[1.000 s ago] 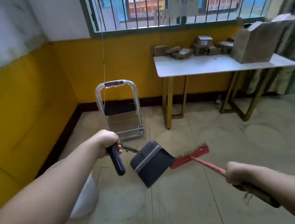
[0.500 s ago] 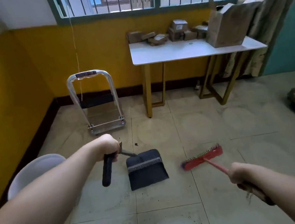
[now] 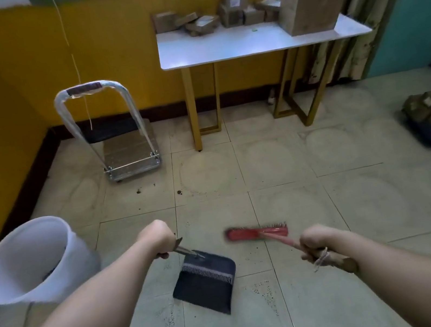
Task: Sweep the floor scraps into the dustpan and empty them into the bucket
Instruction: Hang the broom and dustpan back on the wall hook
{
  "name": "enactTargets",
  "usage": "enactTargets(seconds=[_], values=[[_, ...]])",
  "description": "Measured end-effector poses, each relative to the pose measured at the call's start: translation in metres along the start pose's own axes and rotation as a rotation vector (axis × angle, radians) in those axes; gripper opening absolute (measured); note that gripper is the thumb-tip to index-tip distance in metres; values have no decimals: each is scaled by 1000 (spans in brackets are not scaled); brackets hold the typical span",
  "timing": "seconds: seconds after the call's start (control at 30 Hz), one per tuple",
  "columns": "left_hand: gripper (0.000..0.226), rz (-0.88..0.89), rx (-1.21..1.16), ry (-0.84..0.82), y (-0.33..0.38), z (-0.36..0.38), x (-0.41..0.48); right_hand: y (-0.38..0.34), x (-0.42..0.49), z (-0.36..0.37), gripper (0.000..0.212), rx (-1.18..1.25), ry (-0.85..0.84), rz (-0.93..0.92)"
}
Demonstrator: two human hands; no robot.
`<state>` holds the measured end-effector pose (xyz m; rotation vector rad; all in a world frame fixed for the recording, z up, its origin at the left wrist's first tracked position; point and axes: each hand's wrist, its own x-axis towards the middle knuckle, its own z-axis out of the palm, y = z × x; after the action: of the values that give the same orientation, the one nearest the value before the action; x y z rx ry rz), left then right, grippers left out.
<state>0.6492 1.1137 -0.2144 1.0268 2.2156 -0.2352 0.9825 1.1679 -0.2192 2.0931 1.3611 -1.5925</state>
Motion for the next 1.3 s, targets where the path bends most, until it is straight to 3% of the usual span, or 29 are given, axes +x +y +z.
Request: enactTargets(seconds=[0.07,0.2,0.33,0.53,0.7,0.97,1.1,1.23,1.3], values=[[18,20,-20,-26,5,2,2,0,0,11,14,52,-51,43],[18,141,-85,-90,19,-8,-7,-9,2,26,29,348,-128,43],[33,219,-79,-163,18,-15,-13,-22,1,23,33,550,-221,68],[16,241,53,144,12,-13,-10,-45,-1,30,16,618,-224,-43],[14,338,38,155,11,-12,-6,-68,-14,38,24,627,-178,-201],[14,394,146,267,15,-4,-4,-82,-13,44,37,660,-126,-234],[25,413,-119,237,14,1,-4,-82,-14,41,38,696,-170,-234],[74,326,-769,220,5,14,-3,-80,-14,39,38,730,-188,-241],[87,248,-994,189,-1,26,-5,-77,-12,37,40,750,-199,-240]])
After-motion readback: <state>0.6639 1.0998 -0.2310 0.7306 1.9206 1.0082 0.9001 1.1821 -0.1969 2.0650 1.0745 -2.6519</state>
